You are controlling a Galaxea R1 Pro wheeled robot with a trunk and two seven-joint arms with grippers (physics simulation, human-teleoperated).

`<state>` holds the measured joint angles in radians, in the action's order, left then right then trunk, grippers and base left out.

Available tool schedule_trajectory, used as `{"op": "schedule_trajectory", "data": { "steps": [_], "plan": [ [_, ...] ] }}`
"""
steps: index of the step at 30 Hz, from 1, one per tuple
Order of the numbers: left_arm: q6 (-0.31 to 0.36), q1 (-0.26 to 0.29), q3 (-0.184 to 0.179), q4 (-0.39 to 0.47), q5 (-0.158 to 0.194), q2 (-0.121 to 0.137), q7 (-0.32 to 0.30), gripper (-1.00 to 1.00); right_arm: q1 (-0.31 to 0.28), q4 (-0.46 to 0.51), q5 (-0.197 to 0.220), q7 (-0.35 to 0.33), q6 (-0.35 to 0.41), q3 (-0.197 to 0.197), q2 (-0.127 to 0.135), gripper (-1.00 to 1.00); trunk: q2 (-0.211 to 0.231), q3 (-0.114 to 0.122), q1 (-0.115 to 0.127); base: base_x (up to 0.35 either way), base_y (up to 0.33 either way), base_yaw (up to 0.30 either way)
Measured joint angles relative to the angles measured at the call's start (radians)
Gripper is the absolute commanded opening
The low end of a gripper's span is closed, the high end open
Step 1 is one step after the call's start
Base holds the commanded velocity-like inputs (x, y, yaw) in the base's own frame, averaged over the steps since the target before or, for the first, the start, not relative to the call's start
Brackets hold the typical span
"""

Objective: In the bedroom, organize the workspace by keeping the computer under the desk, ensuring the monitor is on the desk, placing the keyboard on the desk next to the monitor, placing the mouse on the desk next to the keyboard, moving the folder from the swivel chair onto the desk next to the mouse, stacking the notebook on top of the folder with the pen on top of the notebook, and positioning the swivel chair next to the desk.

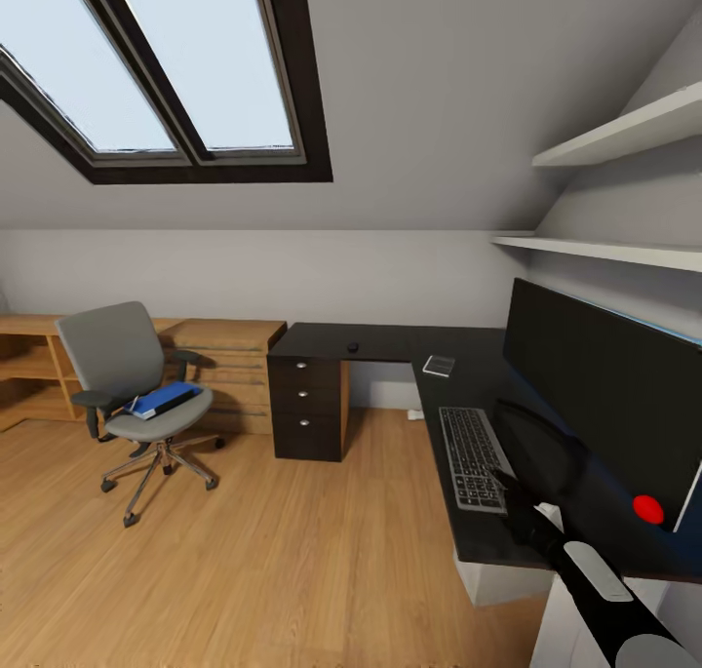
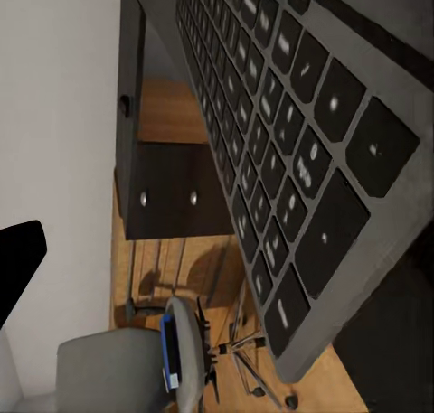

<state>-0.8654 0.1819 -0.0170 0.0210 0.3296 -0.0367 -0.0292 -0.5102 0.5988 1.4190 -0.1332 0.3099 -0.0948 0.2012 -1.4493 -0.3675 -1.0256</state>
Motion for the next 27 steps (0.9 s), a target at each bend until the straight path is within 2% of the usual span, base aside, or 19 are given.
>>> {"op": "schedule_trajectory", "data": {
  "steps": [21, 27],
  "plan": [
    [0.000, 0.000, 0.000, 0.000, 0.000, 0.000, 0.000, 1.00, 0.000, 0.000, -0.001, 0.000, -0.001, 0.002, 0.000, 1.00, 0.000, 0.000, 0.000, -0.298, -0.113, 0.000],
    [0.000, 0.000, 0.001, 0.000, 0.001, 0.000, 0.001, 1.00, 0.000, 0.000, -0.003, 0.000, -0.007, 0.026, 0.000, 1.00, 0.000, 0.000, 0.000, -0.300, -0.114, 0.000]
  ]
}}
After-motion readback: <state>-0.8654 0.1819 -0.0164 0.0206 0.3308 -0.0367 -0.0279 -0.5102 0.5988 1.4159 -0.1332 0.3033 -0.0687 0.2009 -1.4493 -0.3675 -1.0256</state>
